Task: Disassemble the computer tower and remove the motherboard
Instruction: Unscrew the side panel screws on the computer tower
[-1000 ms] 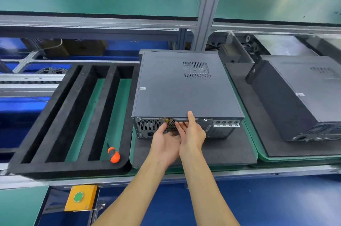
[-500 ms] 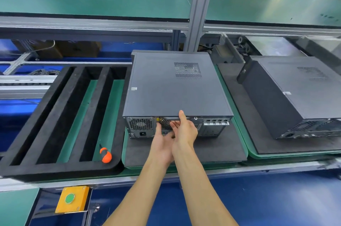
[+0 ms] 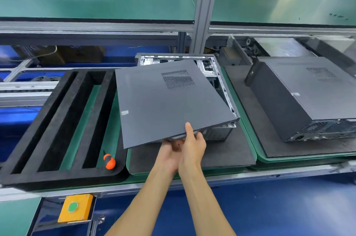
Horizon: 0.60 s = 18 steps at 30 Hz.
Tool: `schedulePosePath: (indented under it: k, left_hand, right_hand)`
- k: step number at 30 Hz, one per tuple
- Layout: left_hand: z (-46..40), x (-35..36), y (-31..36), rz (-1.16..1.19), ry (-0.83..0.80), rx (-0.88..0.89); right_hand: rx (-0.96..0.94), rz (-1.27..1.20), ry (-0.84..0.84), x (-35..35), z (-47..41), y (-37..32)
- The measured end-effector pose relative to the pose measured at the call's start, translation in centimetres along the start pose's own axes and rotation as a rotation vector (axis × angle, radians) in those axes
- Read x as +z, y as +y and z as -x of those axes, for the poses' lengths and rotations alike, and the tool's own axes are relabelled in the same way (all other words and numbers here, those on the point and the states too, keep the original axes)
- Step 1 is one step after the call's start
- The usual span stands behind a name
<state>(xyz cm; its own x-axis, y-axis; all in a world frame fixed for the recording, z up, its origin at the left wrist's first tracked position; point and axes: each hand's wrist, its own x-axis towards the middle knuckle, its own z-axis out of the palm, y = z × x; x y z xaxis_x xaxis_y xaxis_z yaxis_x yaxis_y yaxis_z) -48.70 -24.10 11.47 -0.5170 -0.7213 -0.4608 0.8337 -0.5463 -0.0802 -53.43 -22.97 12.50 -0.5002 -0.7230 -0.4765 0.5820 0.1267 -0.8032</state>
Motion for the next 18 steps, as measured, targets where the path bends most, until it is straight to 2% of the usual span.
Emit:
schedulePosePath:
  k: [5, 9, 13, 18]
  left_hand:
    - [0.1, -0.3, 0.1, 0.096, -0.049, 0.024]
    - [0.3, 0.1, 0.2, 0.015, 0.009, 0.051]
    - [1.3, 1.1, 0.2, -0.064, 0.076, 0.012]
    - [2.1, 1.2, 1.5, -0.196, 0.237, 0.004]
  right_hand:
    - [0.103, -0.103, -0.057, 0.2, 0.5, -0.6]
    - [0.165, -0.272, -0.039, 0.4, 0.9, -1.9]
    - [0.084, -0.285, -0.051, 0.9, 1.3, -2.9]
    - [-0.044, -0.235, -0.104, 1.7, 2.4, -3.6]
